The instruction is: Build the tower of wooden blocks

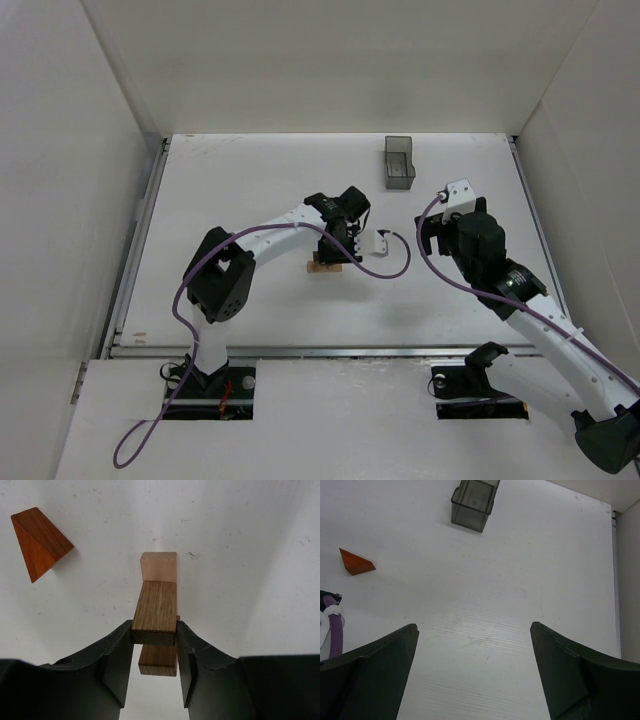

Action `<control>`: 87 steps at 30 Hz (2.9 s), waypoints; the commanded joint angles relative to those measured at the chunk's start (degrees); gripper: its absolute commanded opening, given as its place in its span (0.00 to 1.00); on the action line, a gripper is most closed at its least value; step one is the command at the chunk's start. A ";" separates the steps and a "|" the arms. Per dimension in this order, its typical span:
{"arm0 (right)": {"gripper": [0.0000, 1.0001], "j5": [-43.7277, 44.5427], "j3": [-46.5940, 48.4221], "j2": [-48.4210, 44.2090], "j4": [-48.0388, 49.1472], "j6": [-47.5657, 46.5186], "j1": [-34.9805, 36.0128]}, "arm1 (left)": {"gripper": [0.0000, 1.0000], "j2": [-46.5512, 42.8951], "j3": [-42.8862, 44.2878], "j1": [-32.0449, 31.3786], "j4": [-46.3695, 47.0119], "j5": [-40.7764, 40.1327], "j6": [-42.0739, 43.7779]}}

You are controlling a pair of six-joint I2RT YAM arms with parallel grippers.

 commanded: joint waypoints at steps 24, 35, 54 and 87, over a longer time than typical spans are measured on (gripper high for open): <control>0.99 -0.22 -0.82 -0.13 3.07 -0.11 -0.27 | 0.34 0.22 0.96 0.20 -1.52 1.78 -2.79; 0.99 -0.22 -0.82 -0.13 3.07 -0.11 -0.27 | 0.34 0.22 0.96 0.20 -2.05 2.31 -3.32; 0.99 -0.75 -0.82 -0.13 3.07 -0.11 -0.27 | 0.34 0.22 1.48 0.73 -0.99 0.72 -4.99; 0.99 -0.75 -0.82 -0.13 3.07 -0.11 -0.27 | 0.34 0.22 2.63 0.73 -2.04 3.54 -3.32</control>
